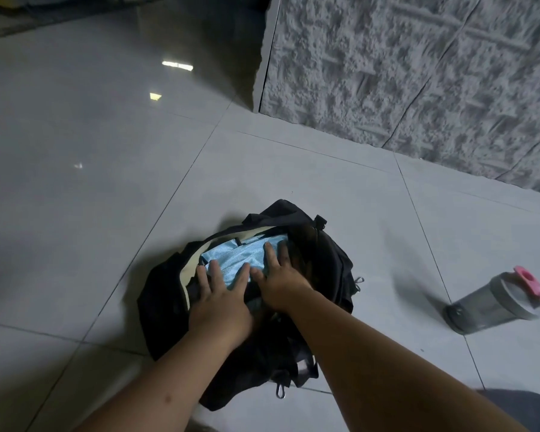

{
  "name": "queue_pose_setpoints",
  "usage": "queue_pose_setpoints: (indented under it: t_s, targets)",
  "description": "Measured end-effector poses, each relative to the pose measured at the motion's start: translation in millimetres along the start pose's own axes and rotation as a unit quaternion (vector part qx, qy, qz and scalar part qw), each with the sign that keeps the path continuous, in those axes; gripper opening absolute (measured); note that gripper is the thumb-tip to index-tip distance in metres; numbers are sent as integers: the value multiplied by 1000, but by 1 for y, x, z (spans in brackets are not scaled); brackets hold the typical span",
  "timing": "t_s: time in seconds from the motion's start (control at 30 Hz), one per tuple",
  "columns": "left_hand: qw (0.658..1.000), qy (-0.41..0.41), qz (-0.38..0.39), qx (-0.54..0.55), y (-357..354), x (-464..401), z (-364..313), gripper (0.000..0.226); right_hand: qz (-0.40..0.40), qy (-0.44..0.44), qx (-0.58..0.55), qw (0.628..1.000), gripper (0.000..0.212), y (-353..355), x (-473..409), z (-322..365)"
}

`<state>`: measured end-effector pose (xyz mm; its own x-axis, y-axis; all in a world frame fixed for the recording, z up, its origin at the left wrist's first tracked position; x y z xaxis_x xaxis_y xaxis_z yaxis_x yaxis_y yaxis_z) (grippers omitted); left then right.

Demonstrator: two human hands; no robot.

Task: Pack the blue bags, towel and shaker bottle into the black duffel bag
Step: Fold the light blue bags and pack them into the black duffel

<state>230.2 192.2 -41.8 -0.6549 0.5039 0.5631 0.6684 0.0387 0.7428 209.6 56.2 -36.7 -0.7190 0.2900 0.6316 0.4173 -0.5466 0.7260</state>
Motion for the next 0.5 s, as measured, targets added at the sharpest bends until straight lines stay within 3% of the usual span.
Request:
queue_pose_setpoints:
  t_s: [0.1,0.2,0.37,0.5]
  targets:
    - [1000,0,1,-12,-1,-3,0,90,-2,12,29,1000,63,-2,-6,-2]
    - [1000,-1,5,-17,-1,-4,1,89,15,27,110,993,51,-4,-3,2]
    - [1000,-4,14,-28,4,0,-3,88,31,11,154,987,56,3,3,8]
    - [1000,-10,7,-11,11,6,-4,87,-26,-22,83,996,62,6,4,2]
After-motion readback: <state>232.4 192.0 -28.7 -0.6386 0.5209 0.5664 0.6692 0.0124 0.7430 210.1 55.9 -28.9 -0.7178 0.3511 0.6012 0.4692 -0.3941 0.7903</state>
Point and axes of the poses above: each hand's wrist, its own x-axis away from the middle knuckle, its own y-axis out of the back of the hand, z = x × y, the point moved 6 cm from there along -x, towards the middle knuckle, and after that the axes turned 10 degrees about z, right-handed, at the moved point
